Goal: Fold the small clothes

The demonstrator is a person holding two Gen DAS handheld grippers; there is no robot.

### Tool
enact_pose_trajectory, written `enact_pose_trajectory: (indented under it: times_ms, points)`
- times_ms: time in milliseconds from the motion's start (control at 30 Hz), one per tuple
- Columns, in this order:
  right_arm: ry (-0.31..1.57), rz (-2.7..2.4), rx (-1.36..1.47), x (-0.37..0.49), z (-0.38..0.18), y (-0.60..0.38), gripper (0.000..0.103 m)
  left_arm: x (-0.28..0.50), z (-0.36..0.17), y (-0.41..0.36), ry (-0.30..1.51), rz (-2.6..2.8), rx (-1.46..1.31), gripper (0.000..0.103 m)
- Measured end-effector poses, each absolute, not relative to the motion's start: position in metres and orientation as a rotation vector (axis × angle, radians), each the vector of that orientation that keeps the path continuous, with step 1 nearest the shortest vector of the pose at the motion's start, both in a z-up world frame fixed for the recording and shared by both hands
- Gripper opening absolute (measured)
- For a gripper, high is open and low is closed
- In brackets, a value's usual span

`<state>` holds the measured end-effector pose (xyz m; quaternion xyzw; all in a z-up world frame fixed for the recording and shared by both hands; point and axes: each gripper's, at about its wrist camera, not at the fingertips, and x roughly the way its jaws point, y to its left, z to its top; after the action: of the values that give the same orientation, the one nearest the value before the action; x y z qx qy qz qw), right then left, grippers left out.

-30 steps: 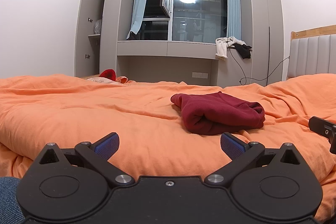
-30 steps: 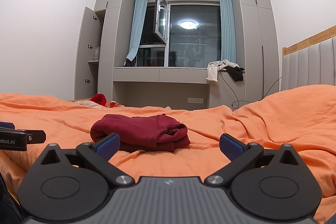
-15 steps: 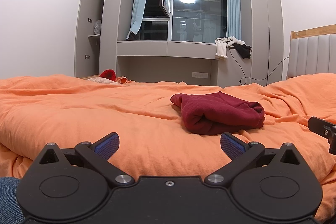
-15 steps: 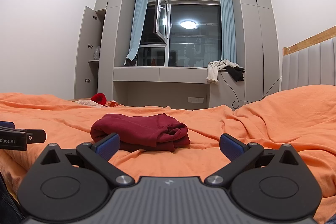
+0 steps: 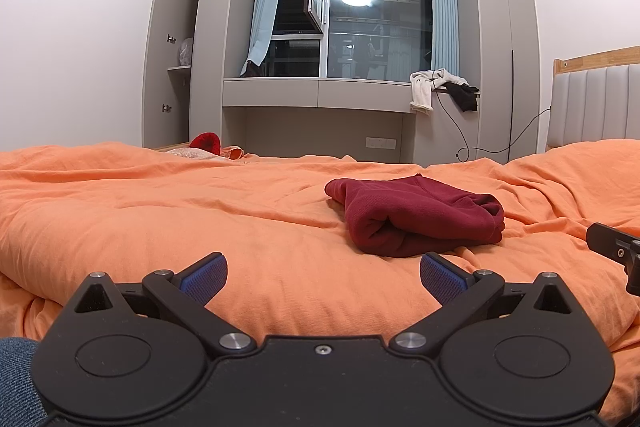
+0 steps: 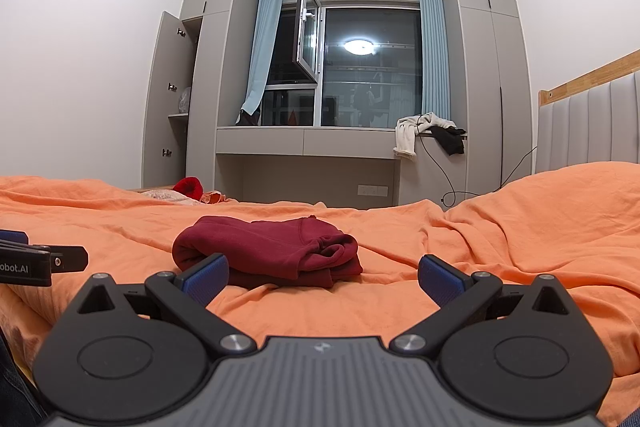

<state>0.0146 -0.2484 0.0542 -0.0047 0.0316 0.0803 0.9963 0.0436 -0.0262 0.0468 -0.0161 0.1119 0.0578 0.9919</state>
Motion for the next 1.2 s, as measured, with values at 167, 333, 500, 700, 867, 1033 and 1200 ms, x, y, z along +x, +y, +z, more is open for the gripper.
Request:
enact_pose_trajectory:
  times_ms: [167,333,500,700,867,1033,1200]
  points:
    - [0.063,0.161,-0.01,0.0144,0.0544,-0.2483,0.103,0.0438,0.0469,-0.0262,0.225,0.115,-0.032,0.102]
    - [0.063,0.162,-0.01,0.0143,0.0547,-0.2482,0.103,0.0459,0.0444,-0.0249,0.235,0.116,-0.03,0.102]
    - [0.064,0.162,-0.011,0.0145,0.055,-0.2481,0.103,0.047,0.0424,-0.0221,0.247,0.168,-0.03,0.102]
    - [0.064,0.162,-0.012,0.0142,0.0548,-0.2476,0.103,0.0457,0.043,-0.0207,0.256,0.193,-0.02,0.102]
    - [0.065,0.163,-0.012,0.0142,0.0546,-0.2478,0.103,0.0439,0.0429,-0.0196,0.259,0.195,-0.014,0.102]
    - [0.065,0.163,-0.013,0.0142,0.055,-0.2475,0.103,0.0475,0.0427,-0.0194,0.284,0.202,-0.021,0.102]
    - [0.066,0.163,-0.013,0.0142,0.0548,-0.2475,0.103,0.0473,0.043,-0.0188,0.291,0.202,-0.024,0.102]
